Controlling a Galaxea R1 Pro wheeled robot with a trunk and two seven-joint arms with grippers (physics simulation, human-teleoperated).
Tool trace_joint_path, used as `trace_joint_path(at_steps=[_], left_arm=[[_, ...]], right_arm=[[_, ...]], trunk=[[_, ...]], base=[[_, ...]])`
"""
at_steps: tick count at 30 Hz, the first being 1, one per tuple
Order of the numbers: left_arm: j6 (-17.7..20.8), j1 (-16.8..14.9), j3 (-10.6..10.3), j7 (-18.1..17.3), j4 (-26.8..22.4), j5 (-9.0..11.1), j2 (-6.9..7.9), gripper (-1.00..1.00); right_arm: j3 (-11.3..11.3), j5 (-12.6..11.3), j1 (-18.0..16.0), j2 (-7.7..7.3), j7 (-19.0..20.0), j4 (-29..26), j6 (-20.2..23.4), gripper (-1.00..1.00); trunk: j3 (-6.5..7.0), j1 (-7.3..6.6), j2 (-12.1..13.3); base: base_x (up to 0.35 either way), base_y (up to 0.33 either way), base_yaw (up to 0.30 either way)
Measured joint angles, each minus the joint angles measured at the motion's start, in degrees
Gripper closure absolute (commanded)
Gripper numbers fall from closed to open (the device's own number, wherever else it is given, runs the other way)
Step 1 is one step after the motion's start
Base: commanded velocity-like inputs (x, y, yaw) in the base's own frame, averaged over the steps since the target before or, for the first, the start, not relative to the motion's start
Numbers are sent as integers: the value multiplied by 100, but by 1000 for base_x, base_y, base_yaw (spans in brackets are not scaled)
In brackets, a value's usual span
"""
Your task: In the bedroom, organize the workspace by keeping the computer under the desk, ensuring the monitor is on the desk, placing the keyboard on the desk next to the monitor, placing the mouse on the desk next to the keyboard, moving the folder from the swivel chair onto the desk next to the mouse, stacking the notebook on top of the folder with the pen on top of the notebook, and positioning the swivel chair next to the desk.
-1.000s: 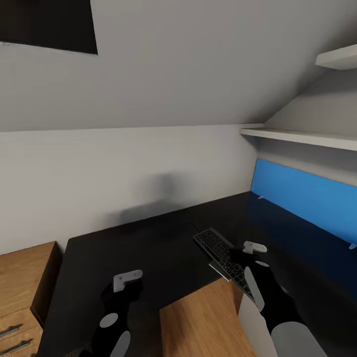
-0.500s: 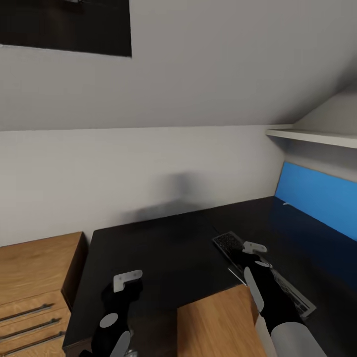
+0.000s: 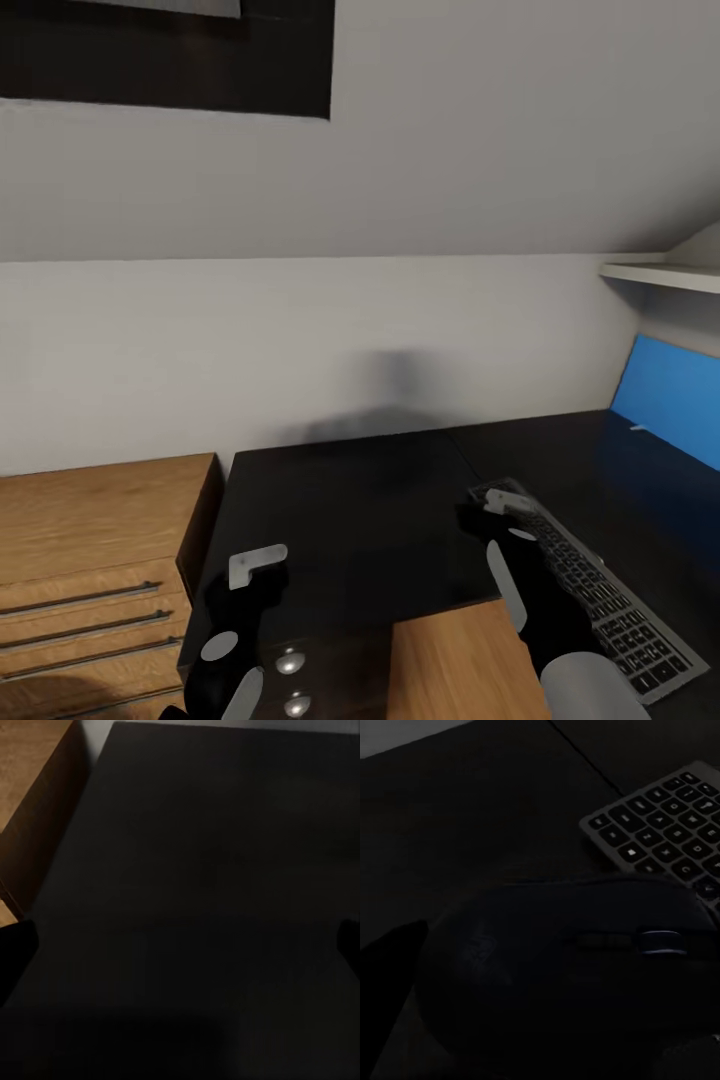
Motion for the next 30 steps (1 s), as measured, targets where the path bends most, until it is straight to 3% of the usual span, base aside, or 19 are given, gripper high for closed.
trace_joint_path(at_steps=[7,11,30], left_arm=[[0,0,0,1,0,-5,0,-100],[0,0,-1,0,0,-7,0,-100],[0,0,-1,1,0,-7,0,-100]], right_arm=[[7,9,1,11,0,2,0,100],[152,13,1,13,0,8,0,100],[350,8,25,23,-5,31,3,100]], trunk=[[0,0,0],[0,0,0],[0,0,0]], base=[[0,0,272],[0,0,272],[0,0,273]])
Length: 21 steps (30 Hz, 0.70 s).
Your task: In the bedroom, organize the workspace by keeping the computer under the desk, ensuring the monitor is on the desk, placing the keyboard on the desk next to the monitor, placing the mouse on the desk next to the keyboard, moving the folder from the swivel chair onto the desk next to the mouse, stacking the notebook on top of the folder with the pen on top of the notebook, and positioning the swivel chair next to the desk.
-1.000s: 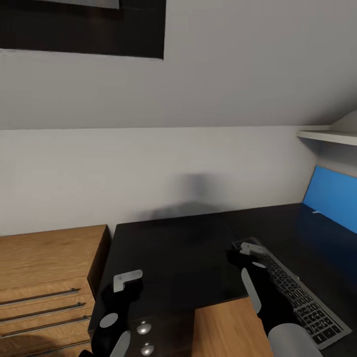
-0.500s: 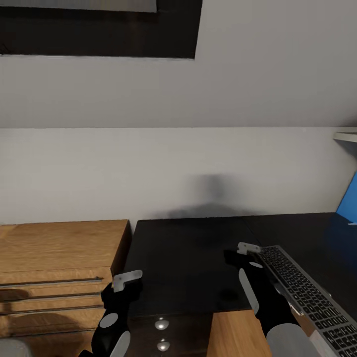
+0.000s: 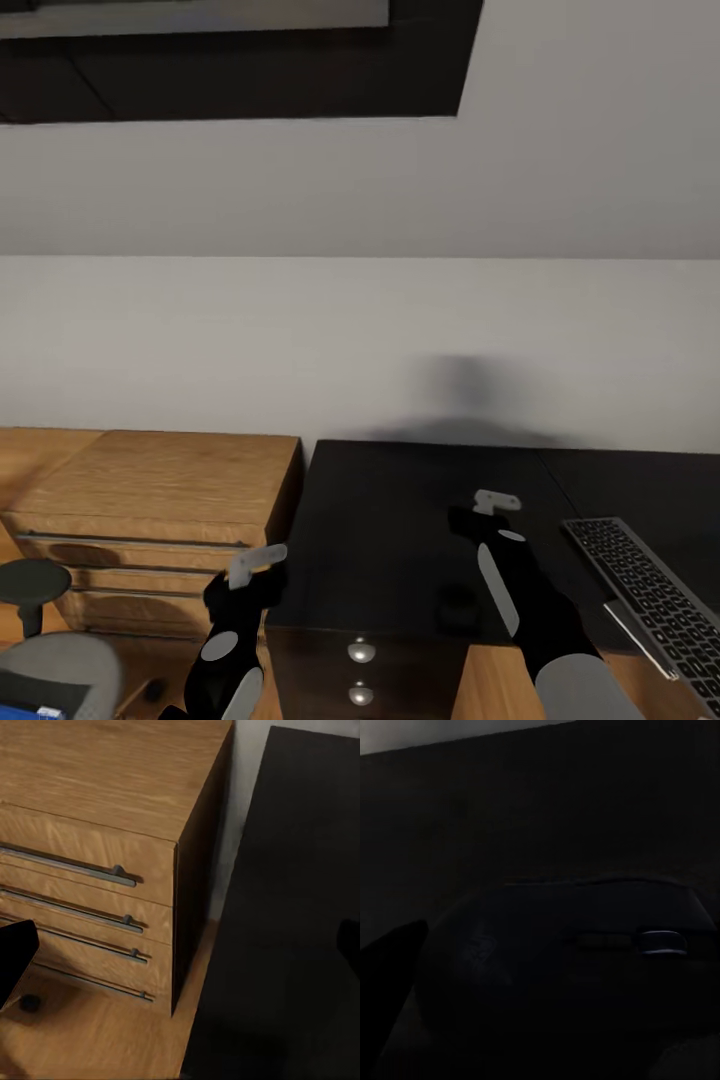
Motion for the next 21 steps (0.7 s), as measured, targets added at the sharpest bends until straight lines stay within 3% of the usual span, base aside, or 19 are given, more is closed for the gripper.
trace_joint_path(at_steps=[8,12,17,21], left_arm=[[0,0,1,0,0,-4,0,-100],[0,0,5,0,0,-6,3,-100],[0,0,11,-1,0,-8,8,-100],[0,0,11,-1,-3,-8,8,-100]], right_arm=[[33,8,11,161,-2,21,-11,100],[37,11,14,171,3,37,-11,100],[329,5,20,197,27,130,-17,100],[384,8,20,197,35,196,-20,100]], trunk=[[0,0,0],[0,0,0],[0,0,0],[0,0,0]], base=[[0,0,278],[0,0,278],[0,0,278],[0,0,278]])
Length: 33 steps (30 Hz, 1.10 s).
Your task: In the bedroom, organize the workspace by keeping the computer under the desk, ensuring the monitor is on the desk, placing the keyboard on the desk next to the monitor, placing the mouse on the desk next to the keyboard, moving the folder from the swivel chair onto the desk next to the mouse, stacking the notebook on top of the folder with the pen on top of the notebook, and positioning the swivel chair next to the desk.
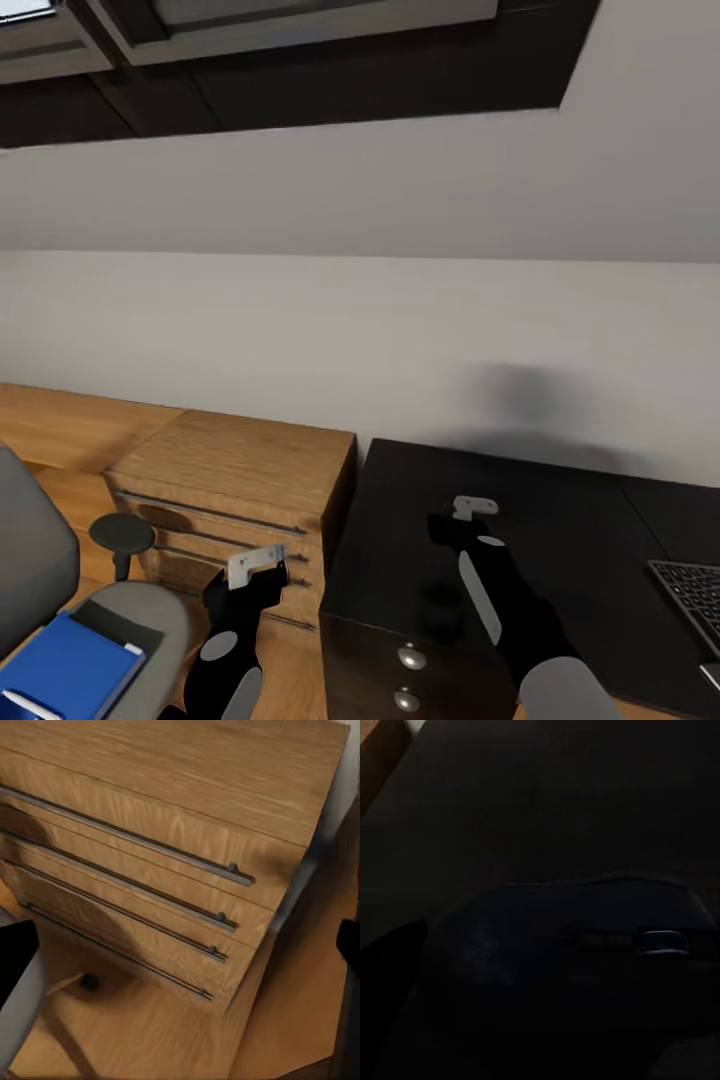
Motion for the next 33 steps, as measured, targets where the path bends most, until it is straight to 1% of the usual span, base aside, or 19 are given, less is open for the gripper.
trace_joint_path(at_steps=[3,5,7,8,9,10,11,12,14,17,21,22,25,26,29,33], left_arm=[[0,0,0,0,-4,0,0,-100],[0,0,0,0,-5,5,0,-100],[0,0,0,0,-5,5,0,-100],[0,-1,-1,0,-5,3,0,-100],[0,-1,-1,1,-4,4,0,-100],[0,-1,-2,1,-4,2,0,-100],[0,-1,-2,1,-4,1,0,-100],[0,-2,-2,1,-4,1,0,-100],[0,-2,-3,1,-3,0,0,-100],[0,-2,-3,1,-3,0,0,-100],[0,-2,-2,1,-4,1,0,-100],[0,-2,-2,1,-4,0,0,-100],[0,-2,-2,1,-4,0,0,-100],[0,-2,-2,1,-4,1,0,-100],[0,-2,-2,1,-4,0,0,-100],[0,-2,-2,1,-4,-1,0,-100]], right_arm=[[91,3,0,0,6,73,-1,100],[287,3,0,1,8,100,-2,100],[420,2,0,-1,8,113,-2,100],[555,-2,1,-4,10,126,-2,100],[622,-1,1,-5,12,130,-1,100],[799,-6,2,-8,19,157,2,100],[911,-4,2,-12,26,193,4,100],[968,-3,2,-13,30,212,5,100],[1300,-6,3,-33,54,275,7,100],[1503,-9,3,-56,125,290,24,100],[1599,-11,2,-109,432,294,66,100],[1621,-17,6,-164,608,282,189,100],[1632,-25,7,-212,889,248,497,100],[1635,-26,6,-223,1044,240,593,100],[1632,-23,8,-229,1138,236,653,100],[1637,-23,10,-221,1164,235,733,100]], trunk=[[0,0,0],[0,0,0],[0,0,0],[0,0,0],[0,0,0],[0,0,0],[0,0,0],[0,0,0],[0,0,0],[0,0,0],[0,0,0],[0,0,0],[0,0,0],[0,0,0],[0,0,0],[0,0,0]], base=[[0,0,278],[0,0,271],[0,0,226],[0,0,131],[0,0,84],[0,0,54],[0,0,34],[0,0,22],[0,0,10],[0,0,4],[0,0,0],[0,0,0],[0,0,0],[0,0,0],[0,0,0],[0,0,0]])
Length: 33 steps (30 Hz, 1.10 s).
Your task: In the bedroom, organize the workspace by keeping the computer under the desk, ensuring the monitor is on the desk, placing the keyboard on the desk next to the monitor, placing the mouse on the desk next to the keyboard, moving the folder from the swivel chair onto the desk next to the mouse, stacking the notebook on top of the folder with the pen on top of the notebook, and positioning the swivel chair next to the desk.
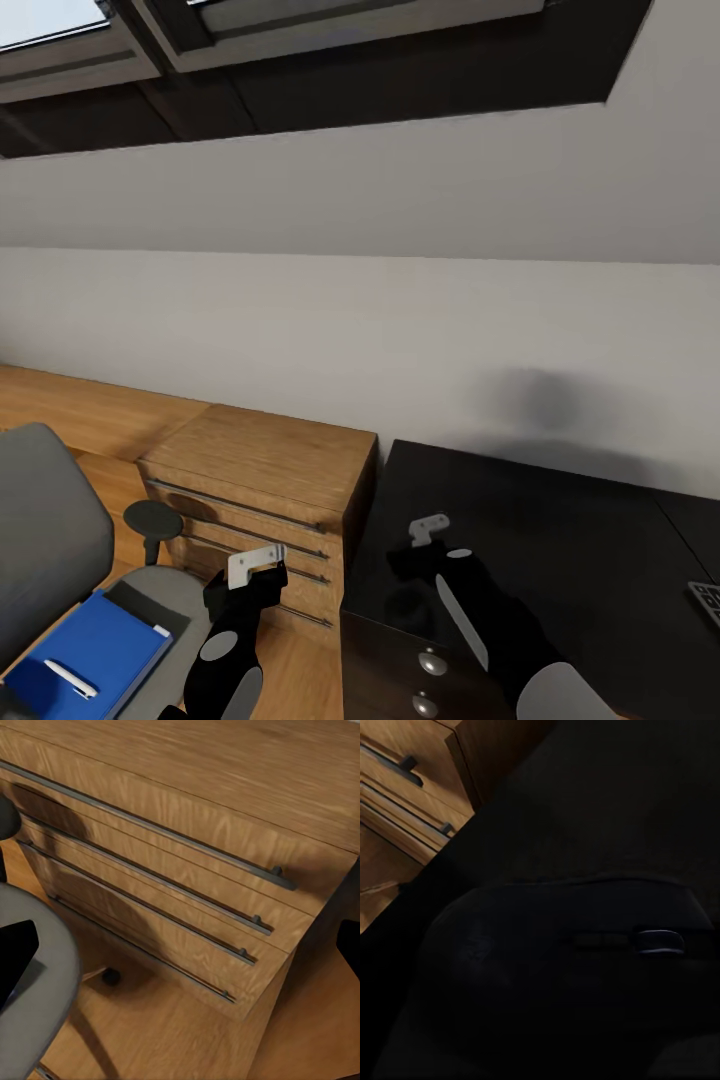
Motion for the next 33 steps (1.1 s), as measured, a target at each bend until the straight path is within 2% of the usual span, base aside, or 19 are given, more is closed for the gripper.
trace_joint_path(at_steps=[6,18,33], left_arm=[[0,0,0,0,0,3,0,-100],[0,1,2,-1,-2,0,0,-100],[0,0,0,0,0,0,0,-100]], right_arm=[[1,-1,-3,21,7,0,127,100],[12,23,-3,42,-35,17,145,100],[27,204,0,40,-32,72,171,100]], trunk=[[0,0,0],[0,0,0],[0,0,0]], base=[[0,0,24],[0,0,231],[0,0,21]])
